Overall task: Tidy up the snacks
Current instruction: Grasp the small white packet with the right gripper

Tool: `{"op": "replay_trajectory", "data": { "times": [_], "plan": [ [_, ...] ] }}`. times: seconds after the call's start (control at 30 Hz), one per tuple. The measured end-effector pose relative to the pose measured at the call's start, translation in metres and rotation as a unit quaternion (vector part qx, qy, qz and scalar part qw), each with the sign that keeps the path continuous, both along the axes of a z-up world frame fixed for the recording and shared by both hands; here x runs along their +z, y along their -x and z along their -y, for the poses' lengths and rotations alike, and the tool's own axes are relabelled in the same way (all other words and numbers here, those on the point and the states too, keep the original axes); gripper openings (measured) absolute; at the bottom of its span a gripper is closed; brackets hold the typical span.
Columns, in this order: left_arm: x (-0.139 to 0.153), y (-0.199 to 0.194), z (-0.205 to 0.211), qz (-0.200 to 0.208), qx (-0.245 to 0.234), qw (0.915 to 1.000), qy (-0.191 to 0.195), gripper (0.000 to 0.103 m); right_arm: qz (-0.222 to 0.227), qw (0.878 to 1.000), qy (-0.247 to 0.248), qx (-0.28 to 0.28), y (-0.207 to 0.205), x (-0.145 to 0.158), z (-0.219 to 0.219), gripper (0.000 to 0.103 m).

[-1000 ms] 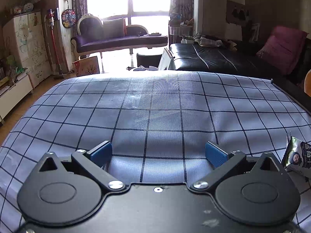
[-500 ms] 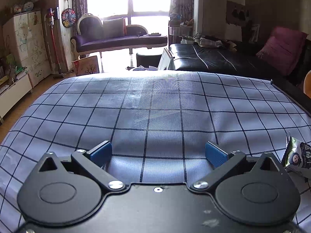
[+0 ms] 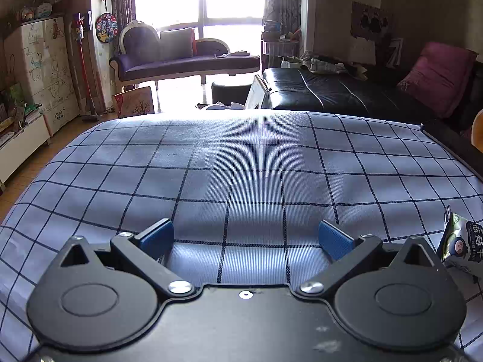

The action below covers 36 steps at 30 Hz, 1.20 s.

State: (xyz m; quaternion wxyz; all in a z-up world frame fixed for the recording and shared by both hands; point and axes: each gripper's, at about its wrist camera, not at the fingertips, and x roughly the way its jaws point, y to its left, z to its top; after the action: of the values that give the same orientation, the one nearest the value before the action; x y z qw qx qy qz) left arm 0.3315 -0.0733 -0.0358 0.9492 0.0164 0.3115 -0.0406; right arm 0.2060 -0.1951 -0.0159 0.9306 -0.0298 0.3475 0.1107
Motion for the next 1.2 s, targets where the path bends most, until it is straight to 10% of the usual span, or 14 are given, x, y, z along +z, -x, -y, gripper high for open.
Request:
{"op": "replay_trajectory", "data": {
  "times": [0.27,1.2],
  "plan": [
    [0.0,0.0,0.0,0.0,0.0,1.0,0.0,0.103,0.02,0.999,-0.019,-0.045,-0.009,0.005,0.014,0.022],
    [0.002,-0.002,0.003,-0.004,-0.002,1.0,-0.003,0.103,0.021,1.0,-0.003,-0.004,-0.028,-0.003,0.007,0.034]
  ]
}}
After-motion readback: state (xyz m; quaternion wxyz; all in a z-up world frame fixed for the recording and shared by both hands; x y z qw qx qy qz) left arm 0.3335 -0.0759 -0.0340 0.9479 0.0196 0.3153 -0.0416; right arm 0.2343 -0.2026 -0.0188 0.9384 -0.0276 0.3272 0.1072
